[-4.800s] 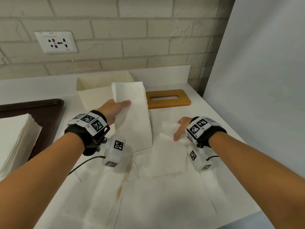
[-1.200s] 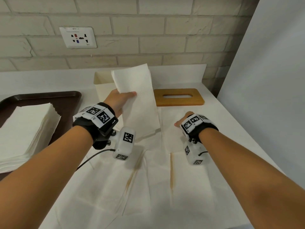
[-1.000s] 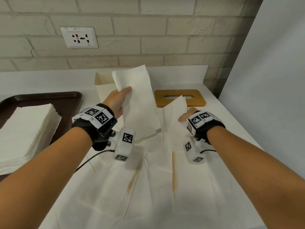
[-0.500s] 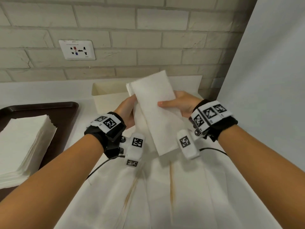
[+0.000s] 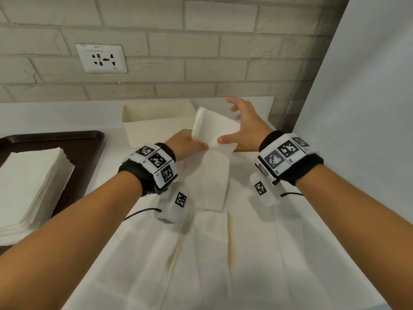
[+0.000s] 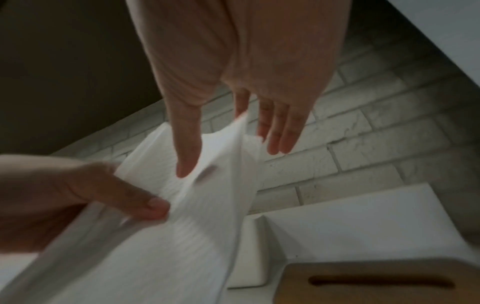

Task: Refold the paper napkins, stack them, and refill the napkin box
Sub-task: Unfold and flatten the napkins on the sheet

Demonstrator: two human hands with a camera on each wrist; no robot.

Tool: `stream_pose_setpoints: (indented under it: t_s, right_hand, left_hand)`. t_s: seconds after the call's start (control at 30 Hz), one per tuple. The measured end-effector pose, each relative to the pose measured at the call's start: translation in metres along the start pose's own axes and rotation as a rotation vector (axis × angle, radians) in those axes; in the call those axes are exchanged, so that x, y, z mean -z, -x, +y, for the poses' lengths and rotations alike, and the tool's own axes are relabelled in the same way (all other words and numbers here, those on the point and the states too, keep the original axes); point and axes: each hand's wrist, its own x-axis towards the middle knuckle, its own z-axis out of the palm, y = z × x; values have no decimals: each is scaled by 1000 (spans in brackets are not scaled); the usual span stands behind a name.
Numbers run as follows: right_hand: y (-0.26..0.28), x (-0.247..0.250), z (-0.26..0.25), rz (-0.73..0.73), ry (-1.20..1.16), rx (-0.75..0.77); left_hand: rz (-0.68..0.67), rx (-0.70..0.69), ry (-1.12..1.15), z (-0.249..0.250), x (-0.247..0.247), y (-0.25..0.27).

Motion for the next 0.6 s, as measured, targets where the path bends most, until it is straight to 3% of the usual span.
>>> stream_pose_setpoints:
  t_s: [0.1, 0.23, 0.3, 0.43, 0.5, 0.6]
  right_hand:
    - [2, 2, 4, -190, 165, 37]
    - [7, 10, 27, -126, 4, -69]
    - [16, 17, 41, -61, -160, -129]
    - [30, 19, 80, 15, -532, -332]
    - [32, 12, 98, 13, -600, -397]
    - [36, 0, 117, -64, -589, -493]
  left_hand:
    - [-47, -67, -334, 8, -6, 0]
    - [-61, 8, -482, -1, -1, -1]
    - [-31, 60, -355, -19, 8, -4]
    - [103, 51, 215, -39, 10, -8]
    - [90, 41, 408, -43, 2, -13]
    - [1, 72, 466, -50, -14, -18]
